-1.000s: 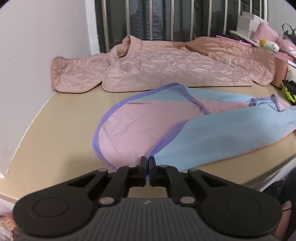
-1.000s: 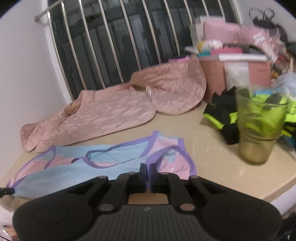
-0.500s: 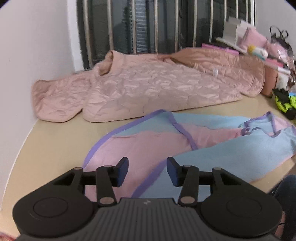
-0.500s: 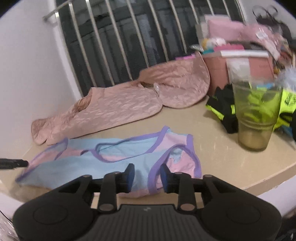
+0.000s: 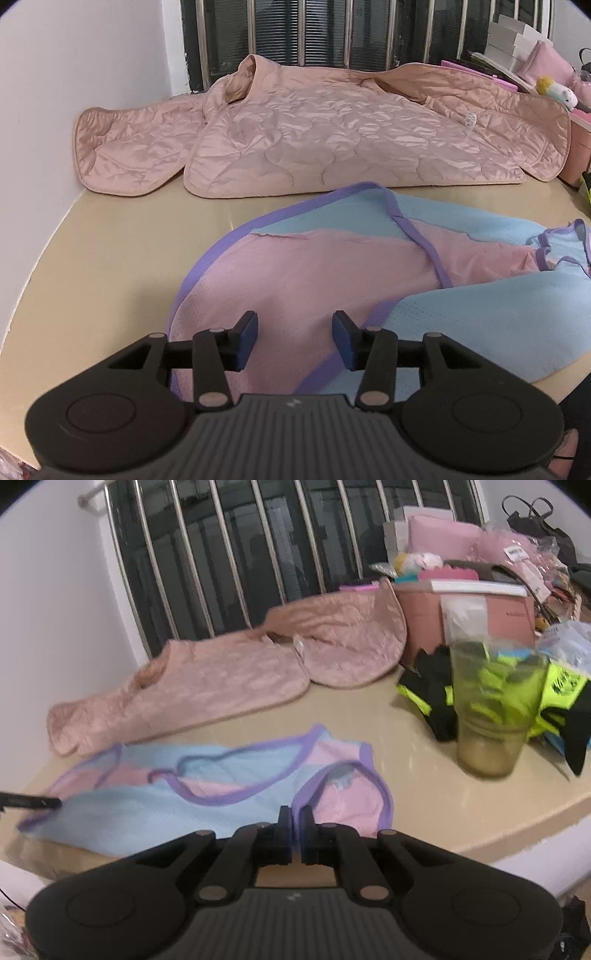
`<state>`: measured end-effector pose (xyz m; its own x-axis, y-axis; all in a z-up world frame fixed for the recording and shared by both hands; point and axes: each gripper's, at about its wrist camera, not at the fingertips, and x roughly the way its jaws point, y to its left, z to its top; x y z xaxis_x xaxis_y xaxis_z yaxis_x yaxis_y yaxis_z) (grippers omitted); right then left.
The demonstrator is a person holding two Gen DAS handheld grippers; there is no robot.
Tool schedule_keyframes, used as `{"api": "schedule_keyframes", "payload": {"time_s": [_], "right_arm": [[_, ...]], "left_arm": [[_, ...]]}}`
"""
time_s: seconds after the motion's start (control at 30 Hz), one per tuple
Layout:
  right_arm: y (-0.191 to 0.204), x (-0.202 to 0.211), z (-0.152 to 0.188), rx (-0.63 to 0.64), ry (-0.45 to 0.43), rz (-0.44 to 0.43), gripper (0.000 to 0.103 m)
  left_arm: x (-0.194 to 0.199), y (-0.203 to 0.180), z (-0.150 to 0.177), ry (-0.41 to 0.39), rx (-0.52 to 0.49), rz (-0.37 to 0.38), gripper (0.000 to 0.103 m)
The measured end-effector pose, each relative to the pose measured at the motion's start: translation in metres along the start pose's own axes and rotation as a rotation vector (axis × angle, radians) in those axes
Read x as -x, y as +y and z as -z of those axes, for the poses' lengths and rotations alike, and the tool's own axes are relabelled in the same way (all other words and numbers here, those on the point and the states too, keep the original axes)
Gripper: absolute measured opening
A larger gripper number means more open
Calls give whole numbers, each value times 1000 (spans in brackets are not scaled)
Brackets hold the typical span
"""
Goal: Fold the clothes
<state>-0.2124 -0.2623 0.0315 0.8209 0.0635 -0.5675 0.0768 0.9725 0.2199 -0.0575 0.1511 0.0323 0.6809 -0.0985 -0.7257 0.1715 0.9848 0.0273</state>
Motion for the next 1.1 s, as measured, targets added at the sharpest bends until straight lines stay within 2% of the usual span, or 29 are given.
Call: {"api": "schedule_keyframes", "payload": {"time_s": [0.1,0.17,0.23,0.3,0.33,0.47,0.53,0.6,0.67,0.7,0.77,0.9,1.0,1.07,1.1], "right_arm": [[-3,-11,9,0,36,33,4],[-1,-10,12,32,23,56,5],[1,-9,14,62,19,76,9],[0,-8,14,68,16,90,20],[-1,-8,12,68,13,101,20],[4,5,-2,93,-55,149,22],[11,9,-9,138,-81,173,22],[21,11,-15,168,-96,147,22],[34,6,-17,199,-84,83,24],[41,-2,-15,225,-68,50,26],[50,-17,-10,254,-30,37,26],[52,-40,-1,249,48,33,25],[43,-39,4,221,39,35,26],[41,-37,6,227,33,36,26],[40,-37,7,228,31,33,26]], "left_arm": [[2,0,2,-2,-1,-3,46],[4,1,6,-7,7,-4,48],[9,3,13,-20,18,-9,50],[13,2,17,-20,24,-17,50],[15,2,18,-18,27,-21,50],[23,1,24,-7,37,-34,51],[23,2,19,22,42,-43,52],[23,0,10,34,41,-77,52],[26,-4,-7,-13,35,-77,52],[26,-6,-20,-42,37,-52,52],[21,-15,-45,-80,28,-6,54],[-17,-42,-86,-71,-3,39,55],[-47,-64,-99,-32,-14,79,54],[-62,-74,-103,-10,-16,86,50],[-67,-78,-102,-12,-18,58,29]]}}
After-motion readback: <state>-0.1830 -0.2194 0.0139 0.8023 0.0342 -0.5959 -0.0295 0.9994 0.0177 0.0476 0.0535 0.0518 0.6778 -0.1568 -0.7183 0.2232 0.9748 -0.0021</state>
